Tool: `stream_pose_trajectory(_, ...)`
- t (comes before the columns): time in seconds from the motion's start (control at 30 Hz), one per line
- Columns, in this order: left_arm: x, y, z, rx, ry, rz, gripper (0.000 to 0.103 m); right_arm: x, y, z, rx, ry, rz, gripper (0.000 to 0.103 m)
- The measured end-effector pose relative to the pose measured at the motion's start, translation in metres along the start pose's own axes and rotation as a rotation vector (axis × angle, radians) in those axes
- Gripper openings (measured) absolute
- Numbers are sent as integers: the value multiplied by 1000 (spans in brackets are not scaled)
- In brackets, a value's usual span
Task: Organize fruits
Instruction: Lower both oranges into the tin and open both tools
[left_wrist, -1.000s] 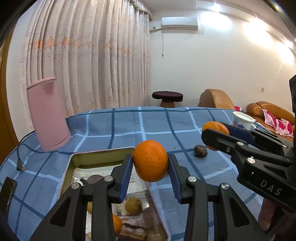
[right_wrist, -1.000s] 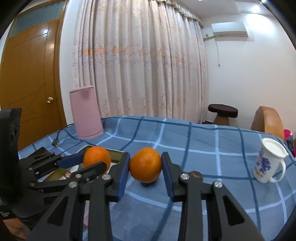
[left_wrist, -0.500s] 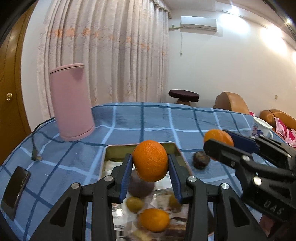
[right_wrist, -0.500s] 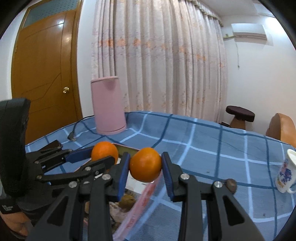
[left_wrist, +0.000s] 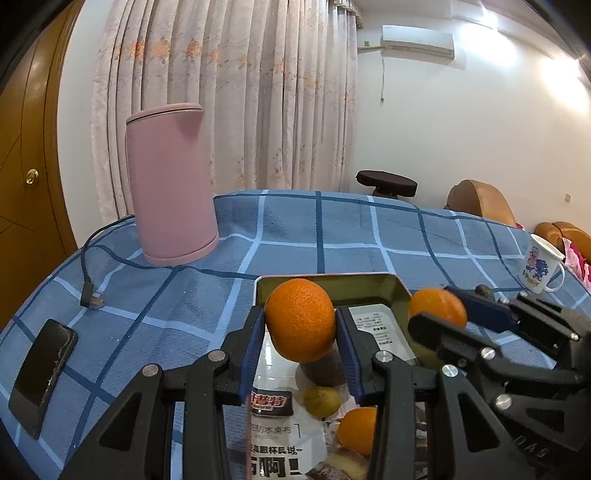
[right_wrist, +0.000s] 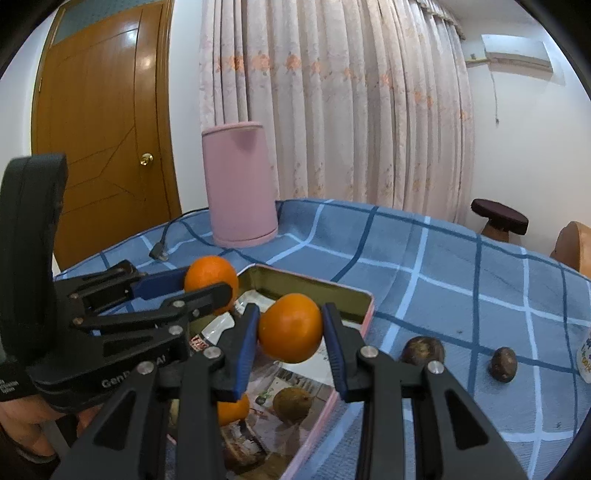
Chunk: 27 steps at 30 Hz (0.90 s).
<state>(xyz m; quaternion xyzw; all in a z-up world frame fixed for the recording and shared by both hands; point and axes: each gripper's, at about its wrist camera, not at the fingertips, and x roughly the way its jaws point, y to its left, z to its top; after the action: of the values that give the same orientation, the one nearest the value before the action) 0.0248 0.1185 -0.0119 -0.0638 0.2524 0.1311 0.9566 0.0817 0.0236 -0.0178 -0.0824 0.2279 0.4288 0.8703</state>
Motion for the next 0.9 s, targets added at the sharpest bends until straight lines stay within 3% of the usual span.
stream_pose_trajectory(0.43, 5, -2, -4, 64, 32, 20, 42, 22, 5, -13, -13, 134, 95, 40)
stream_pose_trajectory(0.6, 3, -1, -11, 63, 45, 2, 45, 11, 8, -18, -49, 125, 78, 69)
stream_pose_trajectory(0.73, -4, -5, -6, 55, 26, -8, 49, -1, 0, -17, -25, 93, 72, 74)
stream_pose_trajectory(0.8, -6, -9, -5, 54, 22, -10, 59, -8, -7, -16, -5, 75, 68, 75)
stream_pose_trajectory(0.9, -9, -18, -3, 41, 14, -32, 63, -23, -21, -16, 7, 44, 37, 75)
